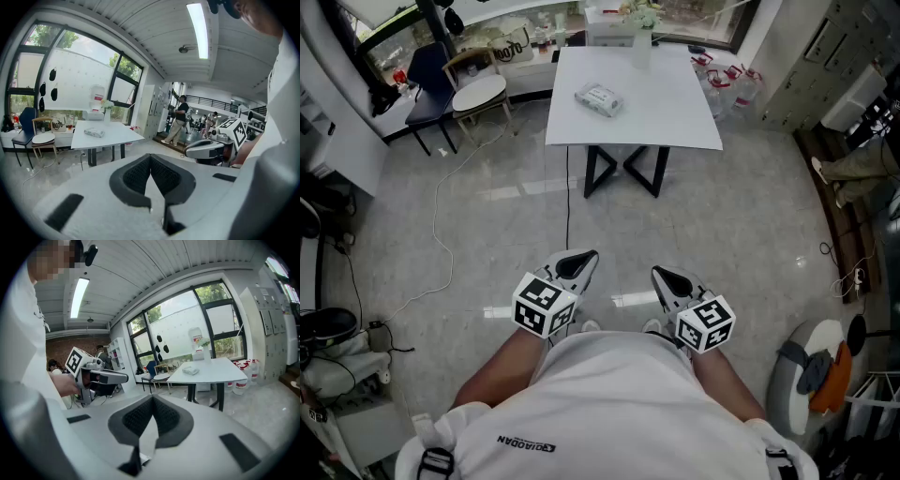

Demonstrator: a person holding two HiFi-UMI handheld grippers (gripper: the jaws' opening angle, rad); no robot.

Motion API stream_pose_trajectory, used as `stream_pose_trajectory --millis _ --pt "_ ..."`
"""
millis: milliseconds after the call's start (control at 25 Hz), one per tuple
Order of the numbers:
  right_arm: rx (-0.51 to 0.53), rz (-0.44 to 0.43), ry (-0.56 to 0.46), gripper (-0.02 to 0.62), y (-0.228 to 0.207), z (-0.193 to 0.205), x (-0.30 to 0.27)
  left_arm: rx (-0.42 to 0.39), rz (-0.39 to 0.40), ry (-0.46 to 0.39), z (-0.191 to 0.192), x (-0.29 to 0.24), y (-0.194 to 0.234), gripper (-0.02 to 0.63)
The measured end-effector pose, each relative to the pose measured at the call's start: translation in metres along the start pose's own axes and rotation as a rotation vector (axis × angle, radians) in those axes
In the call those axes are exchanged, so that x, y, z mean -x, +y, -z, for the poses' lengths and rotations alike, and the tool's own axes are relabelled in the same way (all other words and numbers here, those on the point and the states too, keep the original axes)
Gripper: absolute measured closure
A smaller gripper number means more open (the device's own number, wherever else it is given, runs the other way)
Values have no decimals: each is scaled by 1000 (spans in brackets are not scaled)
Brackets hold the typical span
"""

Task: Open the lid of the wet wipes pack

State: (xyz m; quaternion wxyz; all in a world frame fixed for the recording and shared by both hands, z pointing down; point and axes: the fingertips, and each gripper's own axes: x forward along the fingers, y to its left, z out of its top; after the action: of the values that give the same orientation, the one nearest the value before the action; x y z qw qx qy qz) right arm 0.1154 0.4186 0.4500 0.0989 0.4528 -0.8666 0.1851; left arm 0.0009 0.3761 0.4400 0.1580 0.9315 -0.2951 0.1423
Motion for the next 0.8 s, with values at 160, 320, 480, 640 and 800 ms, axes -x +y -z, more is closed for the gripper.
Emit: stream_pose_trajectory --millis 160,320,480,640,800 --pt "-1 -5 5 591 1 -1 -3 2 -2 -2 -1 1 3 607" --pt "2 -8 3 591 3 -1 -6 0 -3 -1 1 3 6 607" --pt "6 -9 4 591 6 -2 -8 -1 -7 -7 -1 6 10 607" --pt "-3 -23 -6 589 13 -3 -13 0 -4 -7 3 10 14 607" --pt "11 -7 1 589 18 -4 -20 6 0 -6 6 15 18 607"
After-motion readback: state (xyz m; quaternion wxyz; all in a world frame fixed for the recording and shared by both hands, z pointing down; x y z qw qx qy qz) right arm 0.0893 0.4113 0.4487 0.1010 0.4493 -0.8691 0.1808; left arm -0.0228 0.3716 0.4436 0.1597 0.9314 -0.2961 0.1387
